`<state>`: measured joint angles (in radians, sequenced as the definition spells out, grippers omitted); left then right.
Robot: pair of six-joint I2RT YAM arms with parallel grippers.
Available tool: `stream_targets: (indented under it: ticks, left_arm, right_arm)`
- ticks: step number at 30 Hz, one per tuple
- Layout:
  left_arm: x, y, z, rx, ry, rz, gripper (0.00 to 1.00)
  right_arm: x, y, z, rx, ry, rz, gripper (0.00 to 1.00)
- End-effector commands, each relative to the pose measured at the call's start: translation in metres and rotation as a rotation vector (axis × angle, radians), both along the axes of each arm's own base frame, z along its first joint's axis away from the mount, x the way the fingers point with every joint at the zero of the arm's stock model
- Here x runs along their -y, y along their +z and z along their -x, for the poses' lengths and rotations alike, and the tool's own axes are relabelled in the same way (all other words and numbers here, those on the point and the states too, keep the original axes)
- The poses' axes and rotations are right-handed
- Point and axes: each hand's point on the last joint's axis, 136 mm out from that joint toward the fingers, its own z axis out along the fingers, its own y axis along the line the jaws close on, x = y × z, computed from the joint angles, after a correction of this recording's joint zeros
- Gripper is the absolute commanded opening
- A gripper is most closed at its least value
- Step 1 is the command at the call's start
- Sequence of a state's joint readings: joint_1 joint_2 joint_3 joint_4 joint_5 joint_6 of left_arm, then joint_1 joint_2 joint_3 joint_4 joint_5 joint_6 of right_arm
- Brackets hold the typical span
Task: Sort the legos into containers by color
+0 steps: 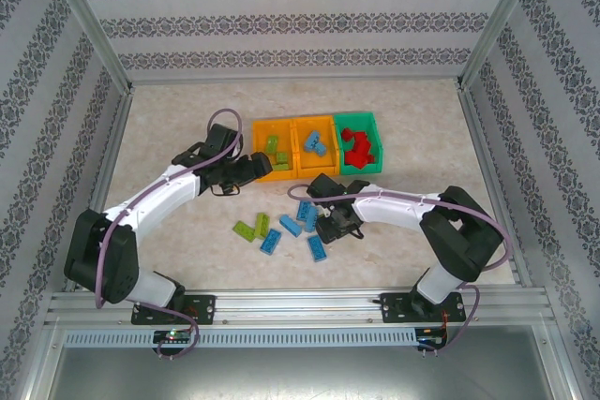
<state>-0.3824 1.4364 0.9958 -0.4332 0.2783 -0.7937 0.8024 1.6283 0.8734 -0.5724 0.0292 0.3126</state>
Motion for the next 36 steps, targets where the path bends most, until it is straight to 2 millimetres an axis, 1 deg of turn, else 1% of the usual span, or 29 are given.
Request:
stream_targets:
  ticks: [1,4,8,11,15,17,20,23,25,28,30,33,36]
  left_arm:
    - [-0.010,0.004,-0.001,0.019,0.032,0.002,0.87]
    - [-0.013,0.002,0.002,0.013,0.036,0.001,0.87]
    - [-0.015,-0.001,0.005,0.003,0.038,-0.001,0.88]
    - [-0.019,-0.006,0.009,-0.011,0.044,-0.014,0.88]
    - [-0.024,-0.010,0.015,-0.025,0.051,-0.023,0.88]
    - [-0.028,-0.014,0.021,-0.041,0.055,-0.040,0.88]
    - [-0.035,-0.019,0.029,-0.062,0.058,-0.071,0.88]
    - [-0.039,-0.021,0.037,-0.070,0.057,-0.084,0.88]
    - [-0.041,-0.023,0.042,-0.075,0.057,-0.085,0.88]
    - [-0.044,-0.027,0.050,-0.085,0.056,-0.088,0.87]
    - [-0.045,-0.030,0.056,-0.096,0.054,-0.086,0.87]
    - [-0.045,-0.034,0.065,-0.105,0.047,-0.079,0.87]
    - [-0.043,-0.038,0.071,-0.114,0.034,-0.073,0.86]
  right_arm:
    - [-0.042,0.006,-0.039,0.150,0.023,-0.126,0.49]
    - [-0.044,0.008,-0.041,0.152,0.028,-0.123,0.42]
    - [-0.039,0.008,-0.039,0.151,0.027,-0.103,0.31]
    - [-0.036,0.015,-0.039,0.168,0.022,-0.104,0.26]
    - [-0.040,0.036,-0.044,0.207,0.025,-0.137,0.24]
    - [-0.043,0.051,-0.049,0.236,0.029,-0.156,0.24]
    - [-0.053,0.072,-0.056,0.266,0.048,-0.194,0.24]
    - [-0.067,0.095,-0.066,0.295,0.068,-0.241,0.24]
    - [-0.078,0.111,-0.075,0.319,0.074,-0.282,0.24]
    - [-0.095,0.128,-0.093,0.341,0.073,-0.338,0.24]
    - [-0.107,0.135,-0.105,0.335,0.070,-0.376,0.24]
    - [-0.122,0.135,-0.128,0.317,0.045,-0.410,0.24]
    - [-0.131,0.124,-0.155,0.275,-0.014,-0.432,0.24]
